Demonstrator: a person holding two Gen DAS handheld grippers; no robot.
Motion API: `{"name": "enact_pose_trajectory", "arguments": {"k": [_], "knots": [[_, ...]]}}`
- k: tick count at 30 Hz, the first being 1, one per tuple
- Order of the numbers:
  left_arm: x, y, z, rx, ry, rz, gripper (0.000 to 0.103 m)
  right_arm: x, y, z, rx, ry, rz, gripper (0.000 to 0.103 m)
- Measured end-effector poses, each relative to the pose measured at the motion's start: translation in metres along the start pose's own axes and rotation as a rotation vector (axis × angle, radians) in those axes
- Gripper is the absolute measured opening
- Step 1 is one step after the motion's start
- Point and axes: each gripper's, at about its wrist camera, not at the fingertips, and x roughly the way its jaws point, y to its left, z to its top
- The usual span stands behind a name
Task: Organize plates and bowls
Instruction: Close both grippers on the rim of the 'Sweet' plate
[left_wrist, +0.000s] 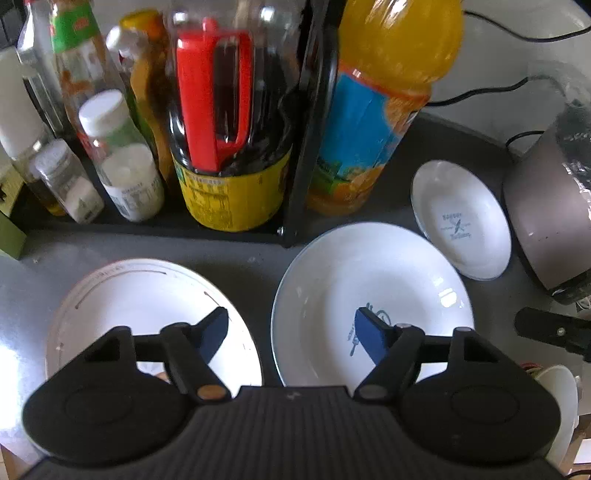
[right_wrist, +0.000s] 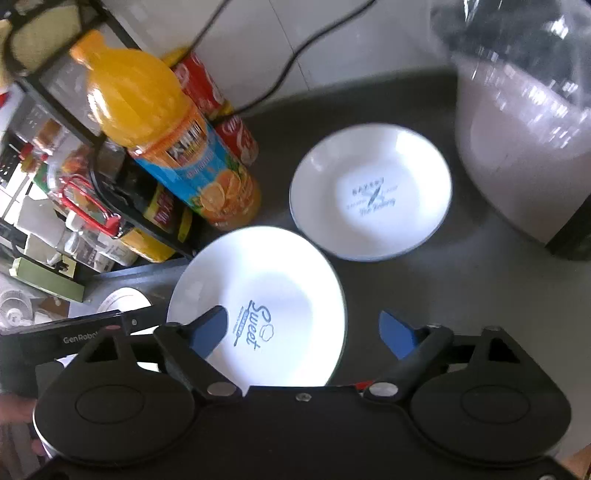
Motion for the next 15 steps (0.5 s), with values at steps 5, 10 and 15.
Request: {"name": "enact_pose_trajectory", "arguments": {"k": [5,10,15], "knots": [[0.018,0.0,0.002,0.013,0.029,0.01,0.063,0.022,-0.007,0.004,0.042,0.06,-0.041,0.073],[0.035,0.005,0.005,-0.012,0.062,0.007,0.055,0.039,-0.012,0.008,0.056,0.111,-0.06,0.059],[0.046,0.004,0.009,0.005,0.069,0.017,0.047,0.054,-0.02,0.01,0.092,0.168,-0.05,0.041]]}}
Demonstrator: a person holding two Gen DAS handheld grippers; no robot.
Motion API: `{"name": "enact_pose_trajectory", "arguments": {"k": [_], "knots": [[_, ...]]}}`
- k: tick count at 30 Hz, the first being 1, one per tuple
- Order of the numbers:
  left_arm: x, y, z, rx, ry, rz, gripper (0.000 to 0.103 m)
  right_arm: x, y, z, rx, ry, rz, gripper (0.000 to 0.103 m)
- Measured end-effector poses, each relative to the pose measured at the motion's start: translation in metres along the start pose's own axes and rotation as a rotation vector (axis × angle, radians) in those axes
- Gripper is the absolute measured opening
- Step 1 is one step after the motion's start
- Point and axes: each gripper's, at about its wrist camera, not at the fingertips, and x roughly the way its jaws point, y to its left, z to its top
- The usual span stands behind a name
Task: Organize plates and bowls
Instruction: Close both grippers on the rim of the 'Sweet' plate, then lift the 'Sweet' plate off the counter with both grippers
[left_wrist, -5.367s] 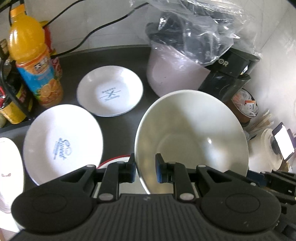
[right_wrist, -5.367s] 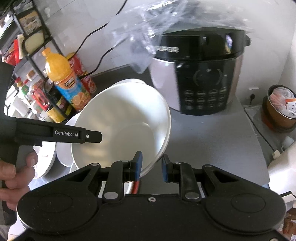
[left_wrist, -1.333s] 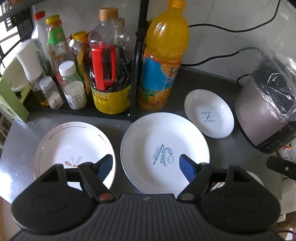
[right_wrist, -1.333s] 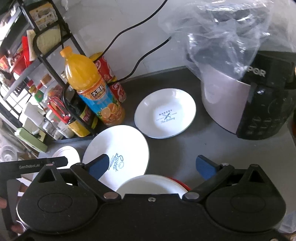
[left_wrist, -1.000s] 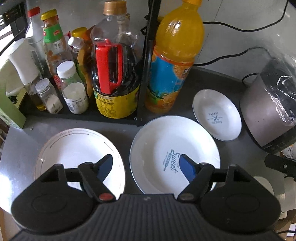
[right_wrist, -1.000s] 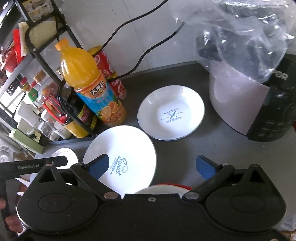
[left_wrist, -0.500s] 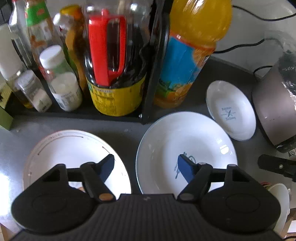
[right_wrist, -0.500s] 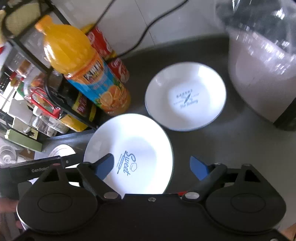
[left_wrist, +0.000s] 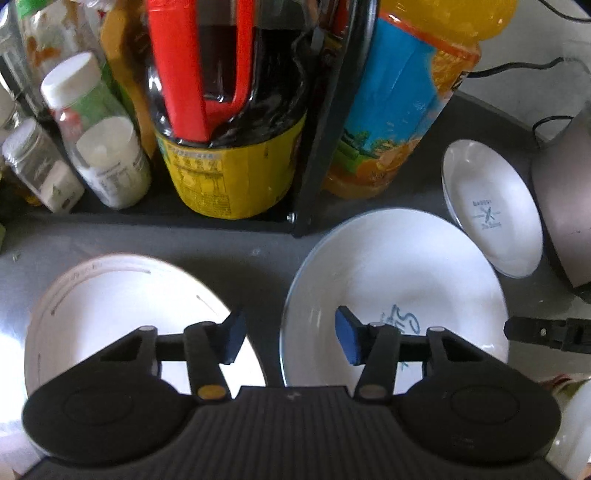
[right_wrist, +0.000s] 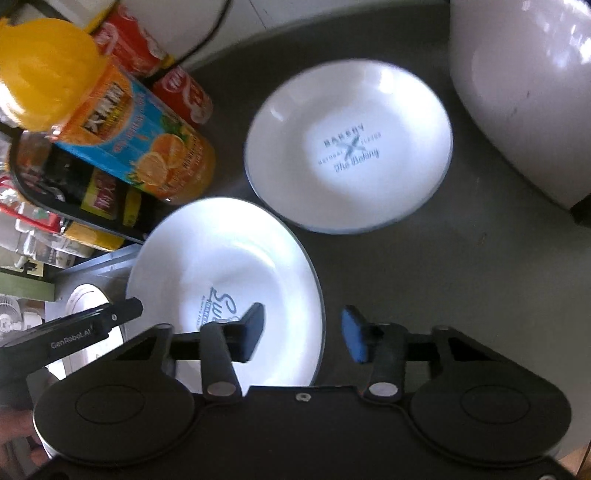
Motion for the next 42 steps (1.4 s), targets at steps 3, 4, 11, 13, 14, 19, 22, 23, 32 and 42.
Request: {"name": "enact_pose_trajectory", "arguments": {"k": [3,4,11,13,14,19,22,23,32,42], "knots": [[0.007,0.004,0.004,-0.03,0.035,-0.017,0.038,0.009,-0.001,0.001,0.005,0.029,-0.02,0.041],[0.009,0.005,0.005,-0.03,0.042,-0.014,0.036,0.011,-0.001,0.002,0.002,0.035,-0.028,0.041],[0.022,0.013,0.008,-0.05,0.096,-0.028,0.026,0.023,-0.004,0.001,0.028,0.088,-0.034,0.032],[0.024,0.016,0.007,-0.082,0.123,-0.049,0.026,0.025,-0.002,0.001,0.019,0.096,-0.033,0.031],[0.025,0.016,0.007,-0.083,0.133,-0.053,0.025,0.026,-0.002,0.001,0.018,0.101,-0.032,0.031],[0.026,0.013,0.003,-0.079,0.14,-0.057,0.017,0.031,-0.006,0.001,0.04,0.111,-0.023,0.015],[0.024,0.013,0.002,-0.084,0.125,-0.062,0.016,0.031,-0.005,0.0,0.031,0.101,-0.033,0.013],[0.023,0.012,0.001,-0.074,0.119,-0.059,0.015,0.03,-0.005,-0.001,0.02,0.095,-0.035,0.013],[0.007,0.008,0.001,-0.05,0.06,-0.033,0.014,0.013,0.001,-0.004,-0.027,0.015,-0.032,0.01],[-0.034,-0.015,0.002,0.06,-0.047,-0.122,0.0,0.001,0.024,-0.01,-0.131,-0.029,-0.005,0.007]]}}
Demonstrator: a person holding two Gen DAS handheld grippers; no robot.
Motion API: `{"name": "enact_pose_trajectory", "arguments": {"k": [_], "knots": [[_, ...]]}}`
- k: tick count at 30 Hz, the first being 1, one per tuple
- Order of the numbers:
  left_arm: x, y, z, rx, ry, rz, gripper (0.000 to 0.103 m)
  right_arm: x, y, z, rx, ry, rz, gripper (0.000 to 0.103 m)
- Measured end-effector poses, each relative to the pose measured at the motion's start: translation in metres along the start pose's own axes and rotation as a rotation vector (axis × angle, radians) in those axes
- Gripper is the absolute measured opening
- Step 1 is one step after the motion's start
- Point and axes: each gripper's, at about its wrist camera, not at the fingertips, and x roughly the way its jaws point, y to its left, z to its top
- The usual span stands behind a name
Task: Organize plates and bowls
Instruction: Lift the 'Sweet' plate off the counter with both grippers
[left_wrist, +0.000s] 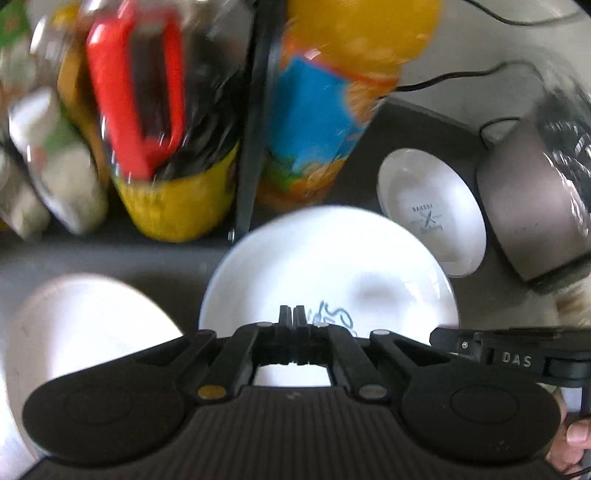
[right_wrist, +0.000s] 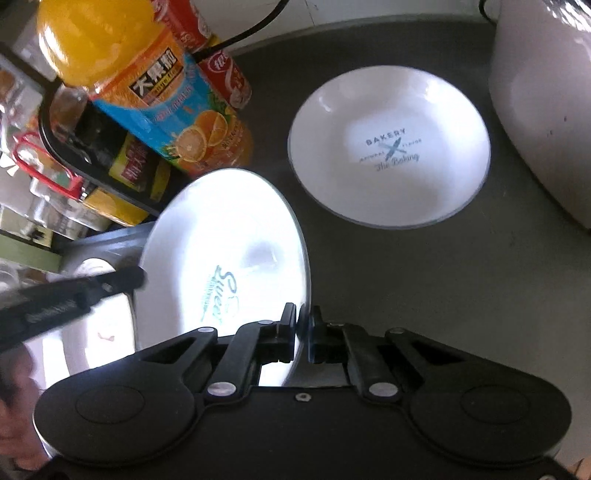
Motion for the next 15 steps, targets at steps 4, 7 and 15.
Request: {"name": "enact_pose_trajectory", "arguments": {"k": [4,7,15], "knots": [[0.005,0.015,0.003,-0.03,0.02,0.047,0.0,0.01,-0.011,0.0,0.035,0.026,0.001,0.008],[0.009,0.031,0.006,-0.072,0.036,0.097,0.0,0.011,-0.011,-0.002,0.032,0.02,-0.016,0.008],[0.019,0.051,0.007,-0.109,0.063,0.102,0.004,0.015,-0.013,-0.005,0.043,0.023,-0.042,0.009]]}}
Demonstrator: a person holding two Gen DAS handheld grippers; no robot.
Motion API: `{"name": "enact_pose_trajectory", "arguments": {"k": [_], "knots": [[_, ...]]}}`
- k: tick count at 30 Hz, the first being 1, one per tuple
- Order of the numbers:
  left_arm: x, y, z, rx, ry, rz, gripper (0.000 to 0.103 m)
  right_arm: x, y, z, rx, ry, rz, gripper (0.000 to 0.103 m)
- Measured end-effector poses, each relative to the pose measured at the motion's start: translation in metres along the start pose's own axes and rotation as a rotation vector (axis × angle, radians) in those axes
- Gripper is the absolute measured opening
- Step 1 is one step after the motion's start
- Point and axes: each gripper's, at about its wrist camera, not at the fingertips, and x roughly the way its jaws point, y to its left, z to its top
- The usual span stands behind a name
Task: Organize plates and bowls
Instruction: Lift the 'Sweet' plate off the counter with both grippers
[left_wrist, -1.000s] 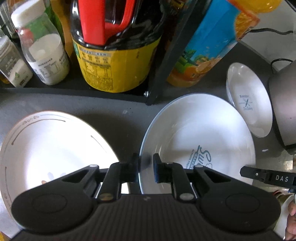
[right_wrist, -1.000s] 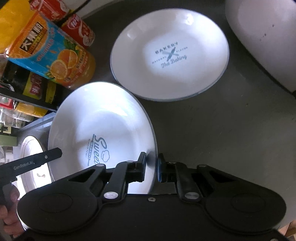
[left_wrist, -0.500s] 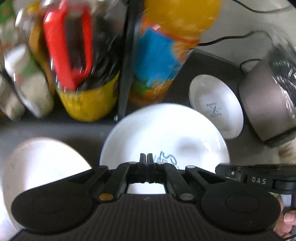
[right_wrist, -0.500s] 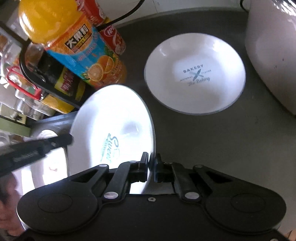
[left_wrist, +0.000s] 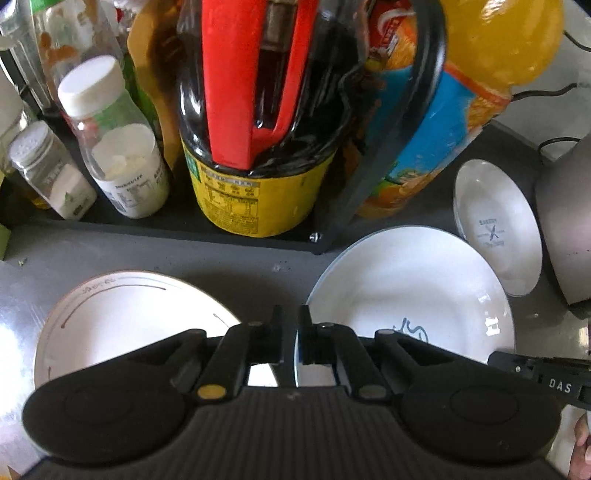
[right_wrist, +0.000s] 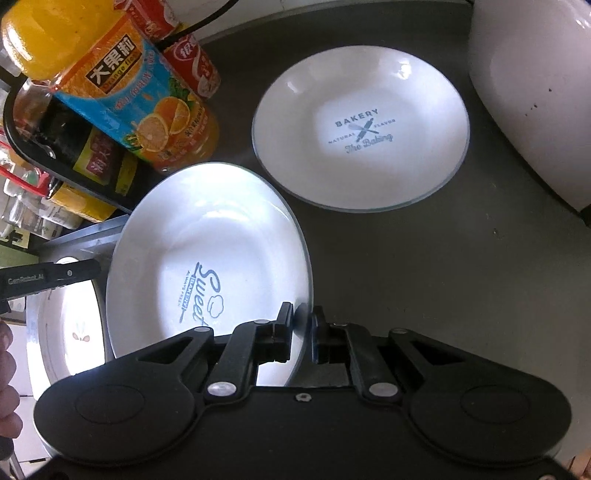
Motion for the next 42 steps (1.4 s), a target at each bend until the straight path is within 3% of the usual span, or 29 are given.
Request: {"name": "enact_pose_trajectory", "arguments": {"k": [3,5,8,19,27,35,42], "knots": [[0.007,-0.002,0.0,-0.002,0.023,-0.001,0.007,0.001,0.0,0.0,0.002,-0.001,-0.006,0.01],[0.009,-0.001,0.001,-0.008,0.013,0.005,0.018,0.001,0.0,0.0,0.005,-0.003,-0.009,0.01],[0.011,0.005,0.005,-0.034,0.014,0.001,0.028,0.003,-0.003,0.0,0.016,0.001,-0.013,0.01],[0.008,0.021,0.011,-0.108,0.054,-0.084,0.036,0.007,-0.005,-0.001,0.037,0.014,-0.024,0.011],[0.021,0.005,0.005,-0.067,0.071,-0.079,0.036,0.011,-0.005,0.0,0.045,0.017,-0.032,0.012],[0.034,-0.003,0.0,-0.073,0.113,-0.126,0.013,0.012,-0.005,0.0,0.044,0.014,-0.042,0.012],[0.032,-0.009,-0.006,-0.061,0.097,-0.12,0.013,0.002,-0.003,-0.002,0.009,-0.021,-0.057,0.012]]}}
